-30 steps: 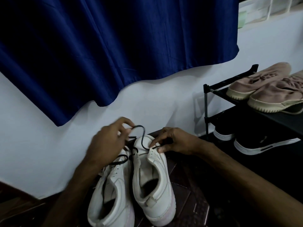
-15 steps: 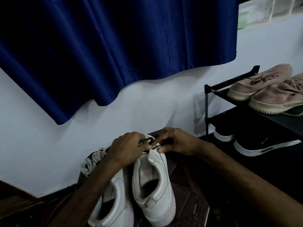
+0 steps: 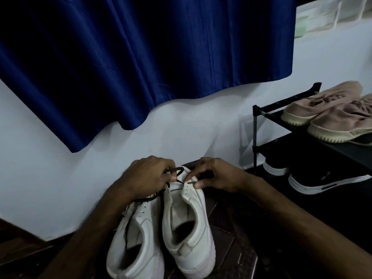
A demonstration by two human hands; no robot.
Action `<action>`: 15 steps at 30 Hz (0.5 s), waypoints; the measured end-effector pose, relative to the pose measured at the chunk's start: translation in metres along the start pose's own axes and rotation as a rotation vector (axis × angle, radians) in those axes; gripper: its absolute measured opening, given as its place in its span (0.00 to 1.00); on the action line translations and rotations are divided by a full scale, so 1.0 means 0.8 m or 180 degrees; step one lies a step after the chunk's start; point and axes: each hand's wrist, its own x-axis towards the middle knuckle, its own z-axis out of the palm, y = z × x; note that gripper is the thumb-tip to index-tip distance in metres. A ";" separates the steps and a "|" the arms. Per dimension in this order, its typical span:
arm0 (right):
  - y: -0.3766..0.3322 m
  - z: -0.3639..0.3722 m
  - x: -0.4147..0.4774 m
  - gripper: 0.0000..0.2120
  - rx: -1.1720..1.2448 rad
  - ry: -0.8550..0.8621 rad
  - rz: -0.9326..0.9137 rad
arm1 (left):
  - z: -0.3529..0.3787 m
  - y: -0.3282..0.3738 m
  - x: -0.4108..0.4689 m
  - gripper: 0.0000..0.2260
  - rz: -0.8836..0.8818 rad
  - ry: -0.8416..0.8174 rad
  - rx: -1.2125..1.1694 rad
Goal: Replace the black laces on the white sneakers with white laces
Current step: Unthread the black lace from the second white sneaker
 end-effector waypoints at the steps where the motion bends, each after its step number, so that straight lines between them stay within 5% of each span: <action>1: 0.001 0.001 0.000 0.15 -0.0013 0.0001 0.0030 | -0.002 -0.001 -0.002 0.04 0.0021 -0.0006 0.0078; 6: 0.002 0.000 0.001 0.15 -0.0112 -0.0035 0.0069 | -0.029 -0.023 -0.010 0.05 -0.0195 0.0649 0.0352; 11: 0.000 -0.006 -0.002 0.15 0.0053 -0.0113 0.0065 | -0.014 -0.016 -0.001 0.05 0.0065 0.0463 -0.1532; 15: -0.008 -0.003 -0.002 0.09 0.0344 0.0246 0.0069 | 0.004 -0.004 0.009 0.04 0.0186 0.0478 -0.1828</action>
